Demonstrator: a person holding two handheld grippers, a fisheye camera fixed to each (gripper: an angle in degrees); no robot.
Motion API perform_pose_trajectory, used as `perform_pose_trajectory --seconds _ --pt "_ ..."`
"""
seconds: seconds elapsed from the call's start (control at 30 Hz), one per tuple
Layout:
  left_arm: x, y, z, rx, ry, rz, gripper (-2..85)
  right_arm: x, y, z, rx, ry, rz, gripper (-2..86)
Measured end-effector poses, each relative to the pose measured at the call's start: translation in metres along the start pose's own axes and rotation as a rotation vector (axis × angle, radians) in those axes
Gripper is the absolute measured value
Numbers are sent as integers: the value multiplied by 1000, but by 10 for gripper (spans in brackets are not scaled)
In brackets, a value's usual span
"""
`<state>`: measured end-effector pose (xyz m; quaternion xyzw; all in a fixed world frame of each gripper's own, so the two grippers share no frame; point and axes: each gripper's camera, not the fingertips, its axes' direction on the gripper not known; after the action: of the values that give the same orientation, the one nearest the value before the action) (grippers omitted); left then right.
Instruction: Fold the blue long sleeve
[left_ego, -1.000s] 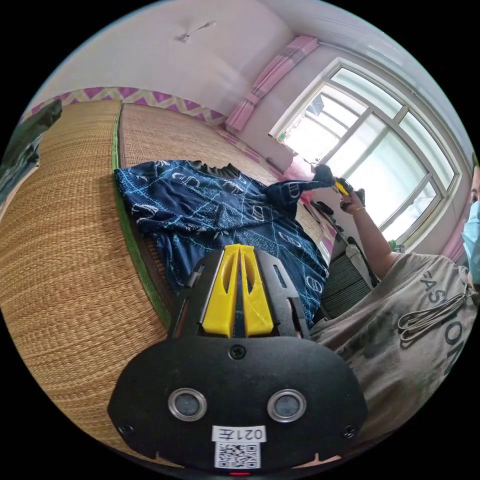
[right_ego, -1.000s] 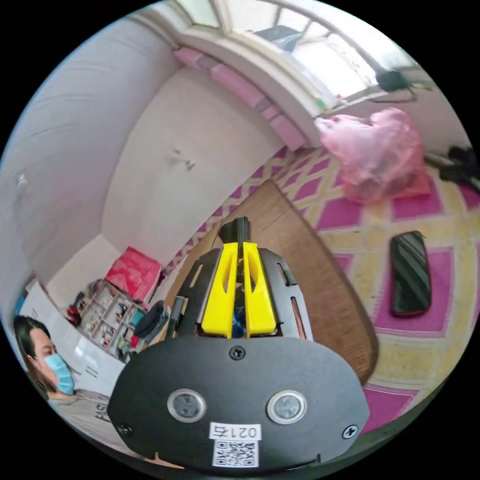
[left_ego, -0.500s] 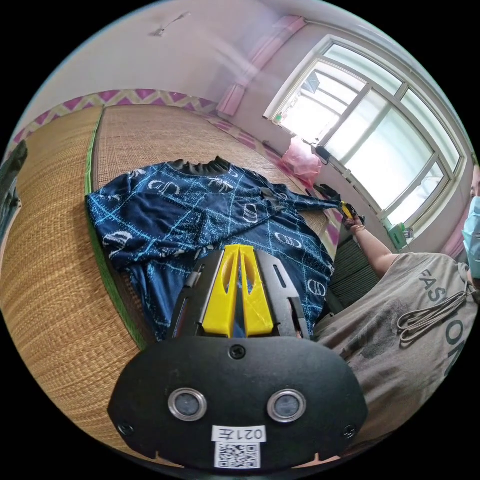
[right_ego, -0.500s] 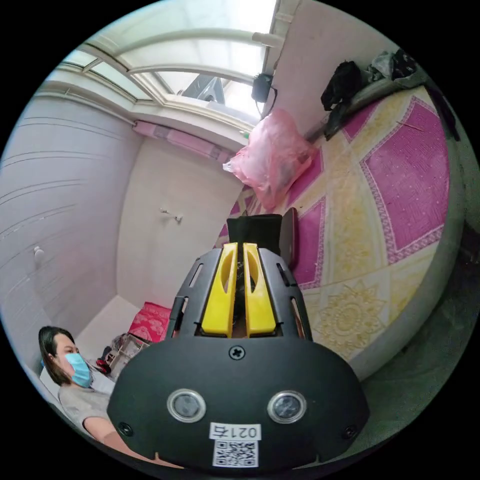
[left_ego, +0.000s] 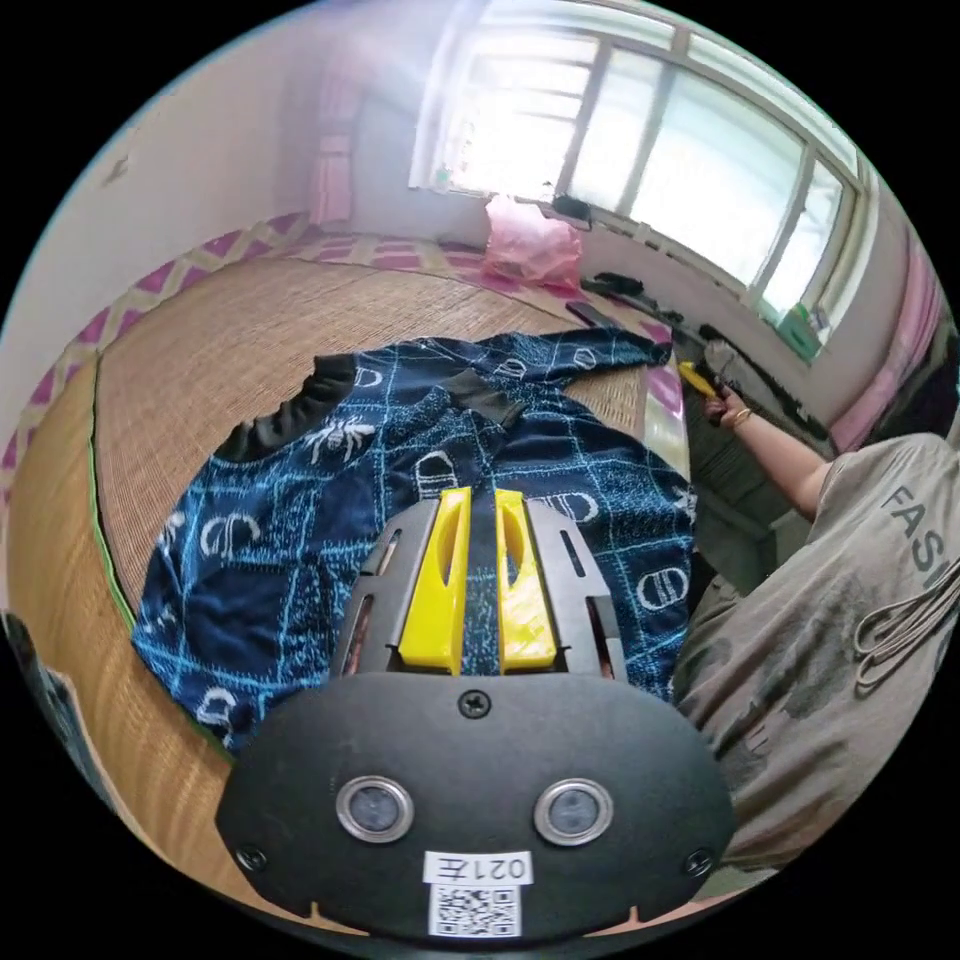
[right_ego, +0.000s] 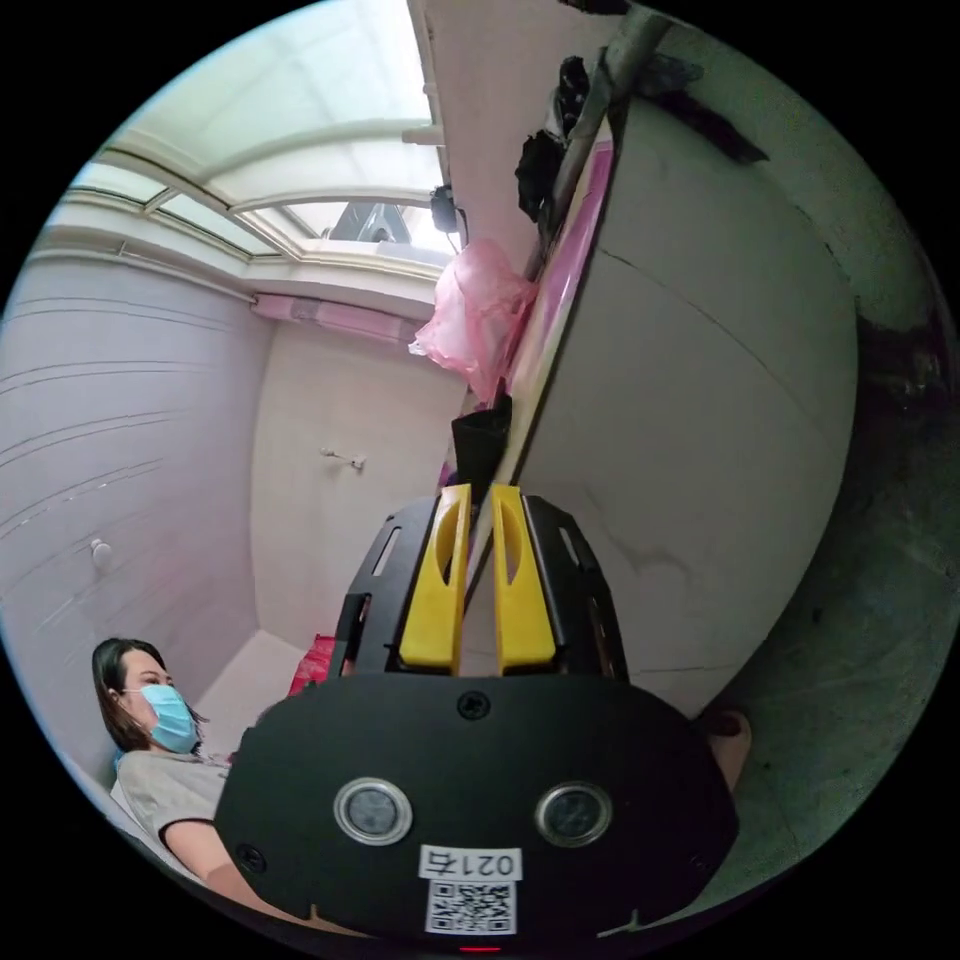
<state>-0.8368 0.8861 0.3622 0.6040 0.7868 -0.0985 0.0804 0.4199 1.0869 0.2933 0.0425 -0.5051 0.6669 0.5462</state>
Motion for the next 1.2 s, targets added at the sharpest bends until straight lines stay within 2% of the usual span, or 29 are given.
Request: perform_pose_trajectory --seconds 0.2,0.4,0.57,0.73,0.8,0.93,1.0,1.13,1.2 --pt "25 -51 68 -122 -155 210 59 -15 47 -8 -116 22 -96 51" --pt "46 -78 128 -136 -107 341 74 -35 86 10 -258 47 -165 46" --pt "29 -64 174 -162 -77 283 85 -43 107 29 -364 44 -188 41" --pt "-22 -19 190 -65 76 21 29 -62 119 50 -422 -11 -228 26" --pt "-60 20 177 103 262 -139 8 -70 120 57 -427 -44 -239 20" --pt "-105 115 110 465 376 -319 -3 -98 121 78 -474 -80 -299 8" --pt "-124 202 47 649 311 -398 -7 -108 123 87 -487 -96 -315 5" --pt "-140 345 -41 788 84 -510 -8 -126 126 113 -516 -128 -321 0" --pt "-145 446 -85 830 -90 -618 -9 -134 131 126 -548 -112 -333 -2"
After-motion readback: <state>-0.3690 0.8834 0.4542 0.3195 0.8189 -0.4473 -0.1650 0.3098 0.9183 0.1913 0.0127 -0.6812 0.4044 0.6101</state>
